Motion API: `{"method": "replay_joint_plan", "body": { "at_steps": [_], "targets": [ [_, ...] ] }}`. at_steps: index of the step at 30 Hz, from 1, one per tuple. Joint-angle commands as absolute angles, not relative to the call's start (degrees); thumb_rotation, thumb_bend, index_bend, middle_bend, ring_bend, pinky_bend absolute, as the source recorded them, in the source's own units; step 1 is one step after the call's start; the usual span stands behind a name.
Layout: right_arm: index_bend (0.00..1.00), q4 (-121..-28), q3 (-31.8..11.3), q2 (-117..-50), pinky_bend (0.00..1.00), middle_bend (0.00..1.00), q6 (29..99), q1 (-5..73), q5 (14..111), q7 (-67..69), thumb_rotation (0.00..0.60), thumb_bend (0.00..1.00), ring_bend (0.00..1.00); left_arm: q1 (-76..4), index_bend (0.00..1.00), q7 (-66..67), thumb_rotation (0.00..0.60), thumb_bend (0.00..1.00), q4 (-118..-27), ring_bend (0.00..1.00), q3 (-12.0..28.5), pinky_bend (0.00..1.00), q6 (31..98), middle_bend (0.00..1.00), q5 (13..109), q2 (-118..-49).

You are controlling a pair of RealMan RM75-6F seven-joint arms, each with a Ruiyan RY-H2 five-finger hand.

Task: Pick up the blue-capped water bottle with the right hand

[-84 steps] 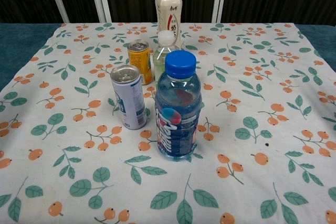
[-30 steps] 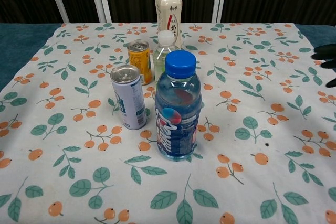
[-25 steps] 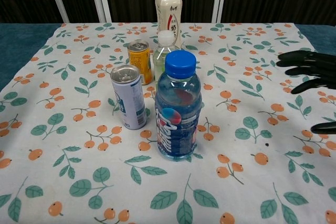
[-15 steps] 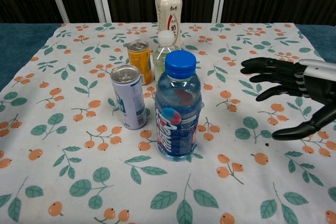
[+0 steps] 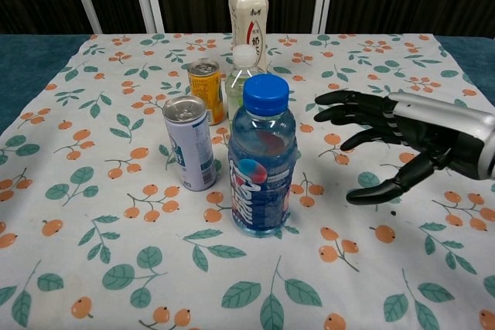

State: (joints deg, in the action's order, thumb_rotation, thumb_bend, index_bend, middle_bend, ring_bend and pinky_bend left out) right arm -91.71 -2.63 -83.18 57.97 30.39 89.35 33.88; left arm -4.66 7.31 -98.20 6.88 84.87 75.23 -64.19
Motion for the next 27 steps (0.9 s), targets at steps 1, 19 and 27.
{"method": "replay_joint_plan", "body": {
  "at_steps": [1, 19, 27],
  "targets": [
    [0.11, -92.3, -3.2, -84.4, 0.18, 0.15, 57.1, 31.1, 87.9, 32.2, 0.6, 0.16, 0.09, -4.7, 0.12, 7.3, 0.6, 0.47, -98.2, 0.03, 6.9, 0.0, 84.9, 0.0, 75.2, -64.2],
    [0.22, -89.0, -5.2, -92.0, 0.18, 0.26, 55.1, 33.4, 83.6, 29.2, 0.6, 0.23, 0.18, -4.7, 0.12, 7.3, 0.6, 0.47, -98.3, 0.03, 6.9, 0.0, 84.6, 0.0, 74.8, -64.1],
    [0.24, -88.1, -5.3, -93.8, 0.18, 0.27, 55.1, 34.0, 83.7, 29.0, 0.6, 0.22, 0.19, -4.8, 0.12, 7.5, 0.6, 0.47, -98.4, 0.03, 6.9, 0.0, 84.4, 0.0, 74.5, -64.0]
  ]
}}
